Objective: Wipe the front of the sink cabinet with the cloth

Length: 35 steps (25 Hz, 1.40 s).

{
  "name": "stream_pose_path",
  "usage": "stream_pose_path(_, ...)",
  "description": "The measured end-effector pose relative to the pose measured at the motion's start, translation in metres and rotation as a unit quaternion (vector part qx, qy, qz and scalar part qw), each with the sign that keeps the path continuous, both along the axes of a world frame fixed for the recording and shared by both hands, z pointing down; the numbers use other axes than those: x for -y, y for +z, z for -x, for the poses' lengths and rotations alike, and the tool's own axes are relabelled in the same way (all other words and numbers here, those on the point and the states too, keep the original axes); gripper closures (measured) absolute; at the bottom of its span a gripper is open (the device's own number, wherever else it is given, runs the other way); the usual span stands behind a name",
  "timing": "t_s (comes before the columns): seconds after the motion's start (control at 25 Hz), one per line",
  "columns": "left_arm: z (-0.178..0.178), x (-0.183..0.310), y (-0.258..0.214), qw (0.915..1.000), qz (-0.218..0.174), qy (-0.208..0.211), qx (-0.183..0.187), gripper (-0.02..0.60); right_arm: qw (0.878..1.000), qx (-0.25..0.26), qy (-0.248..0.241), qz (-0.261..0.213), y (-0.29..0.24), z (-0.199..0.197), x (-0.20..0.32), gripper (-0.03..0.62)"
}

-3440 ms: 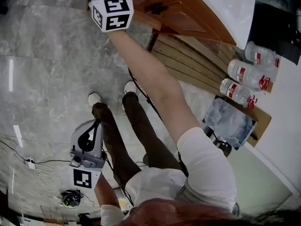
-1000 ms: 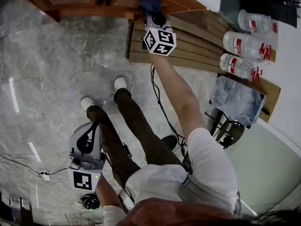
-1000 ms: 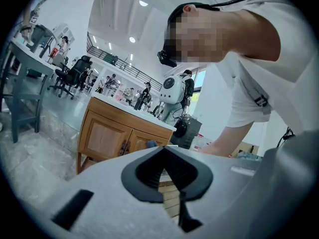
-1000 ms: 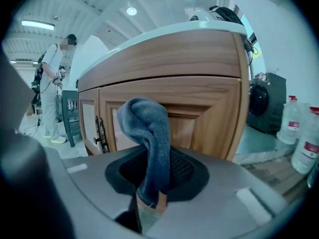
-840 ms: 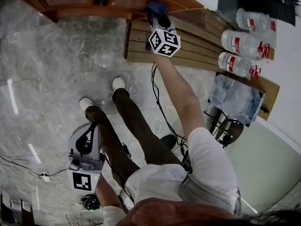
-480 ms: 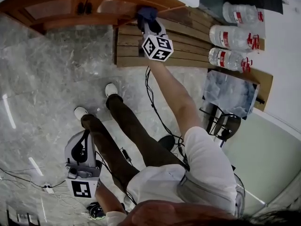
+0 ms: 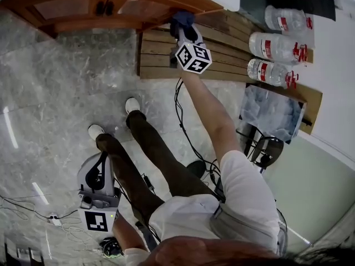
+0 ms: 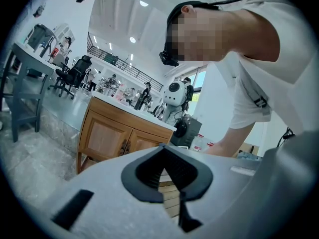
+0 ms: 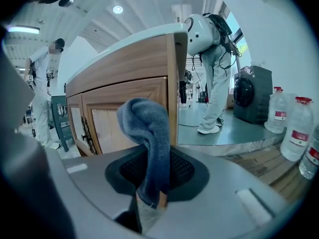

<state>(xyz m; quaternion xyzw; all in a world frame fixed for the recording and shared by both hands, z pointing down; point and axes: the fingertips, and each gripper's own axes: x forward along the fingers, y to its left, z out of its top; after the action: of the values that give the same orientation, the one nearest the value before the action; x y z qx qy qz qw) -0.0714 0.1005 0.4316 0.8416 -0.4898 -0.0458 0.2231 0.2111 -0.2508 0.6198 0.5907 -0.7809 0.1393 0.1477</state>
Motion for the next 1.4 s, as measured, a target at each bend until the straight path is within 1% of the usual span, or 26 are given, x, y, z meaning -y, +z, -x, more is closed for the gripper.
stream_pose_path(0.16, -0.004, 0.003, -0.002, 1.0000, -0.008, 0.000, -0.005, 0.583, 1.000, 0.001, 0.007, 0.002, -0.004, -0.001, -0.007, 0.490)
stream_pose_path(0.24, -0.001, 0.004, 0.001, 0.9999, -0.009, 0.001, -0.009, 0.583, 1.000, 0.008, 0.001, 0.009, 0.000, 0.011, -0.017, 0.490)
stream_pose_path(0.32, 0.003, 0.006, 0.003, 0.9999, -0.011, -0.003, -0.012, 0.583, 0.999, 0.012, -0.025, 0.021, 0.009, 0.035, -0.032, 0.490)
stream_pose_path(0.4, 0.006, 0.008, 0.004, 0.9997, -0.011, -0.010, -0.018, 0.583, 0.997, 0.015, -0.062, 0.032, 0.018, 0.068, -0.046, 0.490)
stream_pose_path(0.52, 0.013, 0.007, 0.007, 0.9995, -0.011, -0.017, -0.024, 0.583, 0.992, 0.026, -0.116, 0.049, 0.034, 0.130, -0.065, 0.490)
stream_pose_path(0.64, 0.022, 0.004, 0.014, 0.9993, -0.008, -0.024, -0.026, 0.583, 0.982, 0.045, -0.169, 0.068, 0.051, 0.209, -0.086, 0.490)
stream_pose_path(0.72, 0.031, 0.002, 0.021, 0.9990, -0.005, -0.033, -0.029, 0.583, 0.973, 0.056, -0.209, 0.076, 0.060, 0.266, -0.100, 0.490)
stream_pose_path(0.84, 0.045, -0.002, 0.031, 0.9982, 0.000, -0.046, -0.037, 0.583, 0.956, 0.067, -0.274, 0.078, 0.067, 0.347, -0.115, 0.490)
stream_pose_path(0.96, 0.062, -0.008, 0.036, 0.9967, 0.004, -0.064, -0.050, 0.583, 0.942, 0.071, -0.321, 0.070, 0.073, 0.412, -0.117, 0.490)
stream_pose_path(1.04, 0.076, -0.016, 0.040, 0.9960, 0.010, -0.075, -0.047, 0.583, 0.938, 0.067, -0.334, 0.061, 0.079, 0.446, -0.108, 0.490)
stream_pose_path(1.12, 0.092, -0.026, 0.047, 0.9950, 0.021, -0.089, -0.041, 0.583, 0.937, 0.061, -0.339, 0.052, 0.084, 0.476, -0.095, 0.490)
stream_pose_path(1.24, 0.119, -0.042, 0.057, 0.9927, 0.037, -0.110, -0.033, 0.583, 0.943, 0.053, -0.326, 0.045, 0.094, 0.509, -0.072, 0.490)
stream_pose_path(1.4, 0.144, -0.055, 0.064, 0.9902, 0.046, -0.129, -0.024, 0.583, 0.952, 0.036, -0.302, 0.039, 0.105, 0.531, -0.037, 0.490)
